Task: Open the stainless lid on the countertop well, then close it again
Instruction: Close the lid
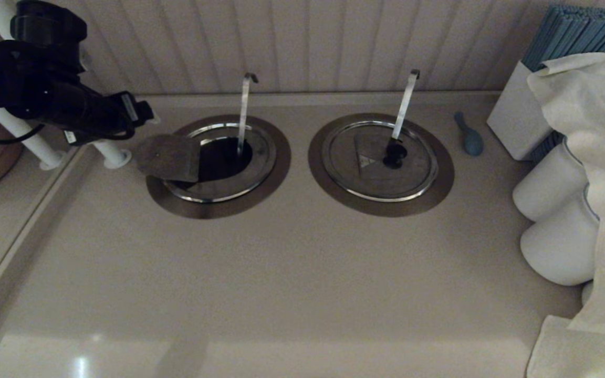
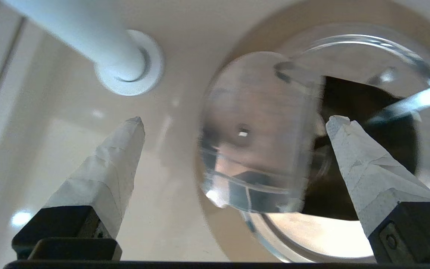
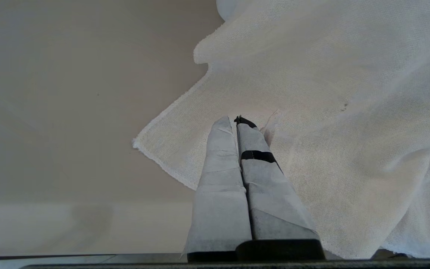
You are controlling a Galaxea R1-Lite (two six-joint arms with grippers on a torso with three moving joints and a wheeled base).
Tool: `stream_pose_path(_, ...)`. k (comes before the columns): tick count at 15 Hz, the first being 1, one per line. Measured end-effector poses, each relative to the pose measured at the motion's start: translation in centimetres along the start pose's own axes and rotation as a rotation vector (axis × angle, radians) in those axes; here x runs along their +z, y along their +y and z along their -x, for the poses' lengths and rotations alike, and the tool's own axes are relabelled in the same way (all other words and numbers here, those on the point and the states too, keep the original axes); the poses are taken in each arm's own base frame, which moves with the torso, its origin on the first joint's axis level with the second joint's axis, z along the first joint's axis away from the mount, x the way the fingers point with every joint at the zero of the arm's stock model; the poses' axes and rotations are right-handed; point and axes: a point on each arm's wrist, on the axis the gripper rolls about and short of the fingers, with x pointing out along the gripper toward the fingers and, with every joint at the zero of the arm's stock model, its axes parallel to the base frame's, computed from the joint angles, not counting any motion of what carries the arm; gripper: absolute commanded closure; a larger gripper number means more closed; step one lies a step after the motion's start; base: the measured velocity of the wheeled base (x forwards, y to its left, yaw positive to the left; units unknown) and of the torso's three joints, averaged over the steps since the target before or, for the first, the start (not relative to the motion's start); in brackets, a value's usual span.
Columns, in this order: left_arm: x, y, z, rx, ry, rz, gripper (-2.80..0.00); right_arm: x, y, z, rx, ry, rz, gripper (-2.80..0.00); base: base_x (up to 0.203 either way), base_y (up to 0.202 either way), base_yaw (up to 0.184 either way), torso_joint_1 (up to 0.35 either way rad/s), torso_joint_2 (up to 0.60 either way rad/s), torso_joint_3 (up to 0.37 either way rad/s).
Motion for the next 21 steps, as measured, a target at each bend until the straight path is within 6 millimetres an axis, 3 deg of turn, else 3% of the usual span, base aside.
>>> stream_pose_path(8,-1.5,-0.2,-2.6,0.016,0.064,-0.037,-2.8,0.0,0.0,0.0,0.0,0.0,0.0,0.0,0.0,0.0,0.0,0.0,0.0,0.0)
stream_pose_path(21,-3.0,-1.0,-3.9,0.017,0.14,-0.07,-2.8,0.0,0.0,0.0,0.0,0.0,0.0,0.0,0.0,0.0,0.0,0.0,0.0,0.0)
